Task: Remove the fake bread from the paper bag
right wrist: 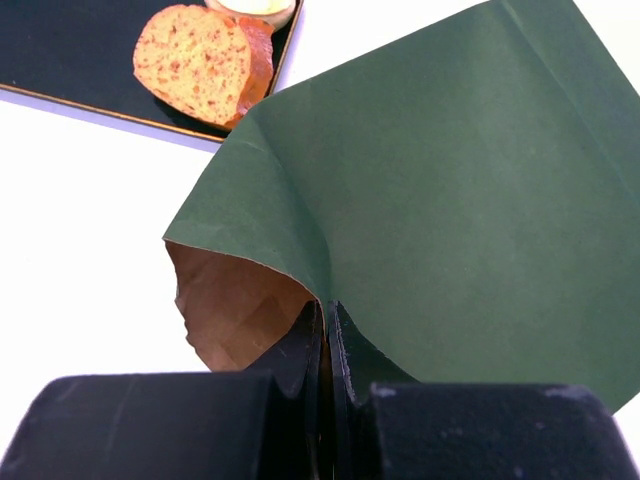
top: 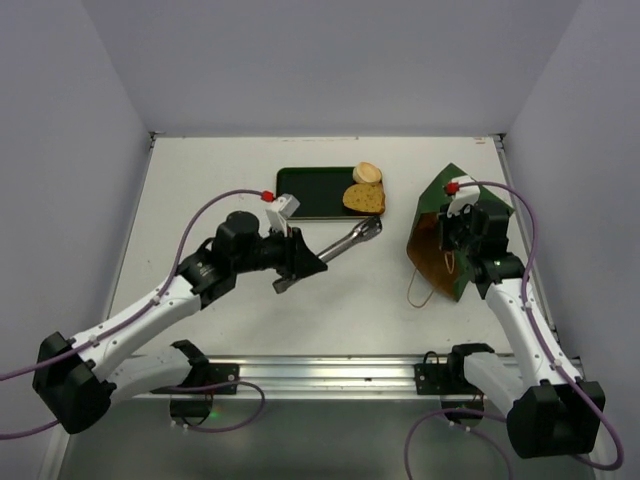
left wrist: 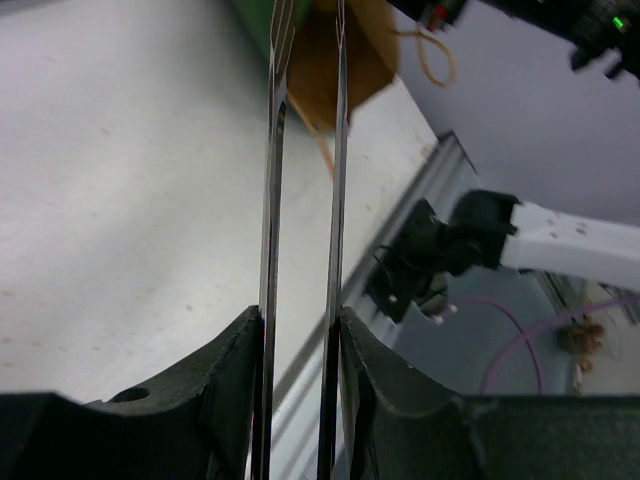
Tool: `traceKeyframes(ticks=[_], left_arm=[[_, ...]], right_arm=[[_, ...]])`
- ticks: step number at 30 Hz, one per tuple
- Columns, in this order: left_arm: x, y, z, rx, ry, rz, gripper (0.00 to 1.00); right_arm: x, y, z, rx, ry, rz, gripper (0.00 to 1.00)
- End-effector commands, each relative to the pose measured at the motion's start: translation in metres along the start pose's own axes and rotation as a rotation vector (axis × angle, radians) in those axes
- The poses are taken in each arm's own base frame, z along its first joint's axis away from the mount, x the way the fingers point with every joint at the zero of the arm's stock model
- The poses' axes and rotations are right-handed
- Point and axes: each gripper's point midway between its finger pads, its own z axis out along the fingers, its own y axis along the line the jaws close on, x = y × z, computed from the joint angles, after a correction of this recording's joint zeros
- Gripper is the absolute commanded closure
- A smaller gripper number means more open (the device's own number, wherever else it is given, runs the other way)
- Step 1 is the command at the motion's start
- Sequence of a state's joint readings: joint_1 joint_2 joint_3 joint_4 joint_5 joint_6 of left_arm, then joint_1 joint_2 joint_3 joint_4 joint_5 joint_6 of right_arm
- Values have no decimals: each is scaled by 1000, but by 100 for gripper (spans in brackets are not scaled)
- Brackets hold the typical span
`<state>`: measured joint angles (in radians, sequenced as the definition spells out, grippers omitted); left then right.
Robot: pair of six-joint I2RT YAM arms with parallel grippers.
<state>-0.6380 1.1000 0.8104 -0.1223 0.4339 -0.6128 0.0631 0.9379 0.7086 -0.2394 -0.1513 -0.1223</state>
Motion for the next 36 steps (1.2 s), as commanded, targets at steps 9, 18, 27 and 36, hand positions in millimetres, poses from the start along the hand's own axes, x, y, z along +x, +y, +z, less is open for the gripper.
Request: traceKeyframes(ticks=[9, 18, 27, 36], left_arm=[[73, -100, 20, 152, 109, 45, 62], [60, -94, 94, -25, 93, 185, 62], [45, -73, 143, -260, 76, 312, 62], [34, -48, 160, -465, 58, 394, 61]], right_arm=[[-32, 5, 7, -47, -35, 44, 100], [-30, 8, 3, -61, -42, 44, 100], [-29, 10, 0, -63, -54, 42, 100], [-31, 11, -2, -64, -68, 32, 100]])
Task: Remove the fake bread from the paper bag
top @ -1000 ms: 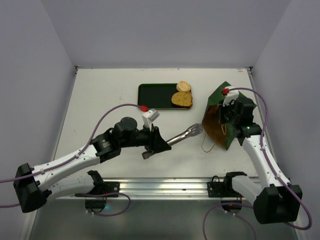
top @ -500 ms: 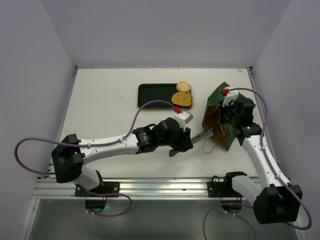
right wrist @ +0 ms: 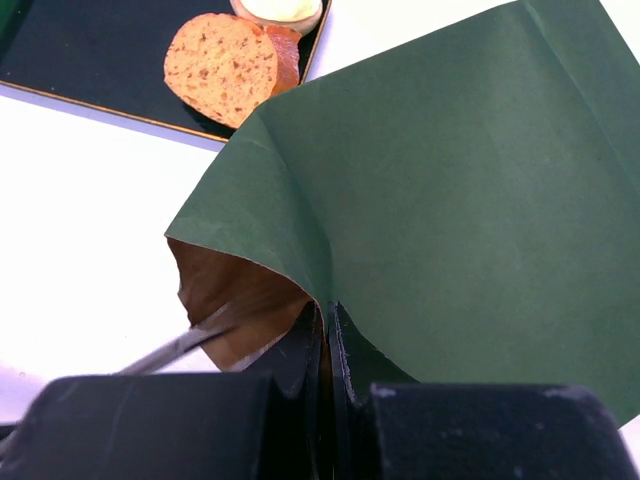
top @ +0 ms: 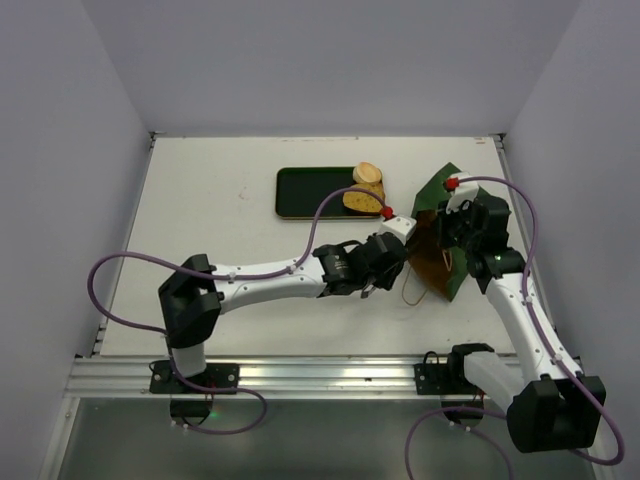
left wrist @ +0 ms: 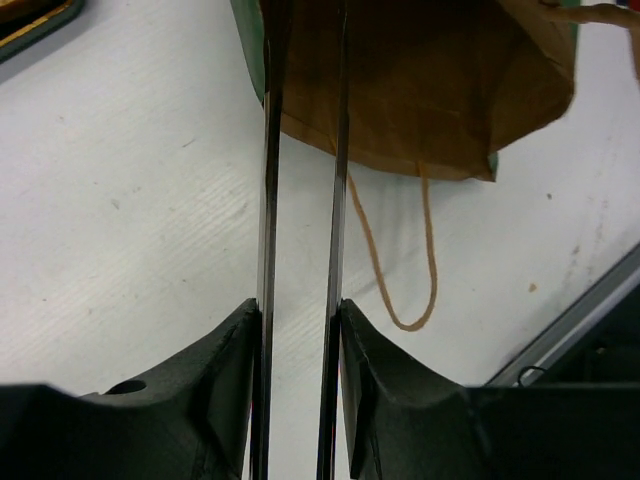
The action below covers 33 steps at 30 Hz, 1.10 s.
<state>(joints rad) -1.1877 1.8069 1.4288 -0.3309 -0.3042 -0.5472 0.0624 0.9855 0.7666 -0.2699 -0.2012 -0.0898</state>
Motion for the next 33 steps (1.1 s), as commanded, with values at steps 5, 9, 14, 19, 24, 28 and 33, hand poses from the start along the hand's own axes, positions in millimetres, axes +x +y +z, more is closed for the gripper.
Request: traceKeyframes(ticks=[5, 9, 14, 19, 24, 28, 33], left_arm=[[-29, 17, 3, -149, -87, 75, 60], [-36, 16, 4, -169, -107, 102, 59], [-38, 17, 10, -204, -116, 135, 57], [-44, 17, 14, -233, -133, 154, 56], [-49, 16, 17, -249, -144, 160, 56], [-53, 13, 23, -252, -150, 172, 55], [-59, 12, 27, -260, -156, 184, 55]], right_arm=[[-22, 5, -6, -17, -85, -12, 99], [-22, 6, -6, -18, -86, -13, 99], [-21, 6, -6, -21, -83, -14, 99], [-18, 7, -6, -26, -79, -14, 99], [-18, 8, -6, -31, -81, -13, 99], [-19, 10, -8, -35, -86, -13, 100], [-18, 11, -8, -41, -88, -15, 100]])
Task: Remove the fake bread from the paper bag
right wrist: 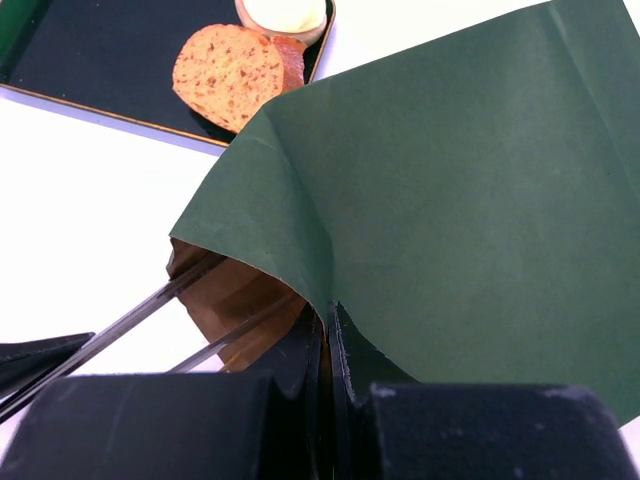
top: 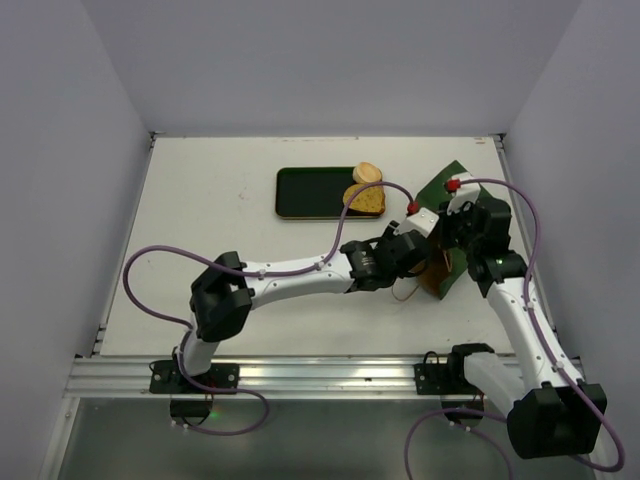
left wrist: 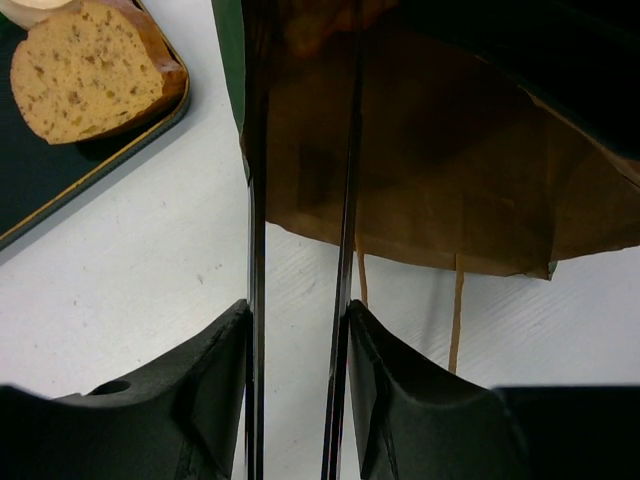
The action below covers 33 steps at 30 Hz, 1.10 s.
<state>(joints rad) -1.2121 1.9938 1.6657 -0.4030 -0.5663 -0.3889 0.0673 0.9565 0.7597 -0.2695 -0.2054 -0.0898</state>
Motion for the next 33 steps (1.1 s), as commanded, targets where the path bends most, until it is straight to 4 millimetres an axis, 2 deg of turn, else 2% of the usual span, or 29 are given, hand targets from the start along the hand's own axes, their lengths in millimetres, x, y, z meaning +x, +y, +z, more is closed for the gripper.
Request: traceKeyframes(ticks=[1, 11, 14, 21, 25, 29, 30, 32, 33], left_arm=[[-24, 3, 1, -42, -57, 2, 55], [-31, 1, 13, -24, -53, 2, 57], [-28, -2, 13, -8, -44, 6, 64], [-28, -4, 12, 12, -49, -3, 88], [-28, -6, 7, 44, -53, -1, 99], [-23, -5, -7, 97, -51, -4, 100], [-13, -3, -8, 100, -40, 0, 100], [-12, -2, -17, 120, -44, -7, 100], [-3, 0, -17, 117, -33, -5, 100]], right_arm=[[-15, 8, -3, -36, -66, -8, 100], [-13, 8, -4, -37, -69, -15, 100], [-12, 8, -4, -32, -65, -13, 100], [-13, 7, -4, -26, -68, -12, 100], [-15, -3, -3, 27, -73, -11, 100], [-15, -10, 0, 63, -64, -2, 100], [-17, -10, 0, 64, -67, 0, 100], [-18, -10, 1, 66, -69, 6, 100], [-18, -11, 1, 67, -67, 8, 100]])
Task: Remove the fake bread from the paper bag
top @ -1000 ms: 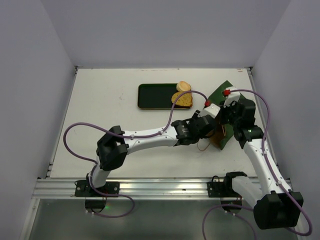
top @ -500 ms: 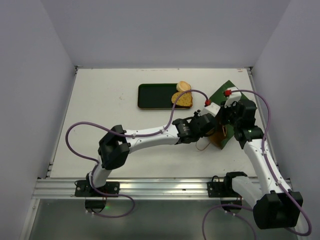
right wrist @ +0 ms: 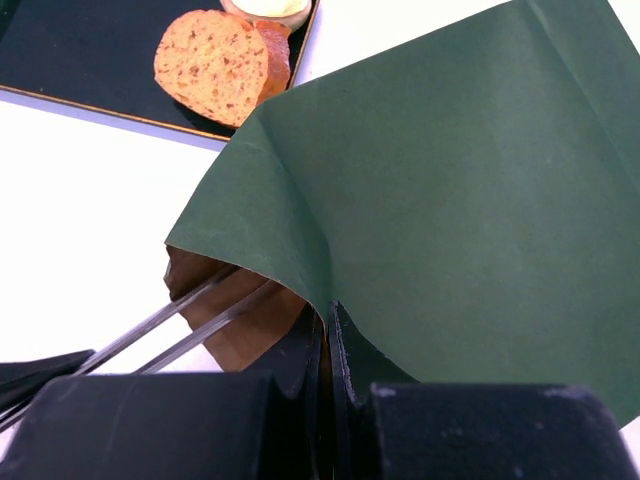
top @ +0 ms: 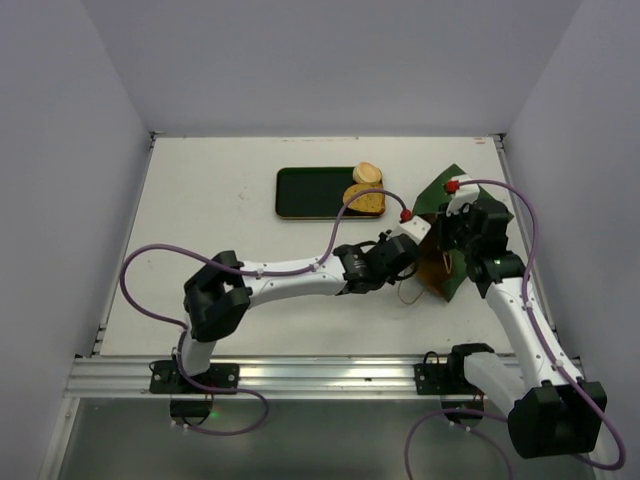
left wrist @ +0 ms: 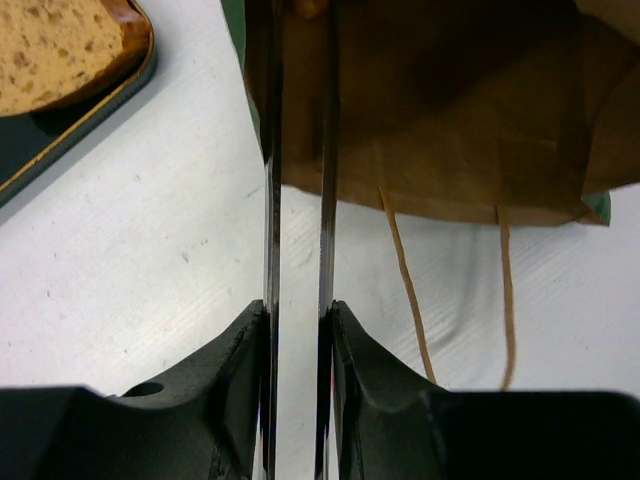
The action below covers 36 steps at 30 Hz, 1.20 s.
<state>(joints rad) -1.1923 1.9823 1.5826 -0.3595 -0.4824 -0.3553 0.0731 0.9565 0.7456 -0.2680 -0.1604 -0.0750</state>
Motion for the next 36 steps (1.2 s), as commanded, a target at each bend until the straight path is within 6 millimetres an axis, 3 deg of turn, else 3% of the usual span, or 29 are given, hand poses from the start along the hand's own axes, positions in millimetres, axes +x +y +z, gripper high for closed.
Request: traceKeyframes(ticks=[1, 7, 16, 22, 28, 36], left_arm=[[-29, 1, -32, 66, -96, -48, 100], [-11, 5, -41, 85, -83, -59, 100], [-7, 4, -78, 175, -106, -88, 100], [7, 10, -102, 223, -97, -132, 100], [28, 14, -105, 233, -63, -157, 100], [40, 10, -106, 258, -39, -205, 100]], right_arm=[[-26, -6, 0, 29, -85, -4, 100], [-25, -7, 0, 40, -84, -4, 100], [-25, -12, 0, 65, -86, -9, 100], [-25, -14, 0, 73, -87, -8, 100], [-24, -14, 1, 69, -82, -5, 100], [-23, -14, -1, 70, -84, -6, 100]])
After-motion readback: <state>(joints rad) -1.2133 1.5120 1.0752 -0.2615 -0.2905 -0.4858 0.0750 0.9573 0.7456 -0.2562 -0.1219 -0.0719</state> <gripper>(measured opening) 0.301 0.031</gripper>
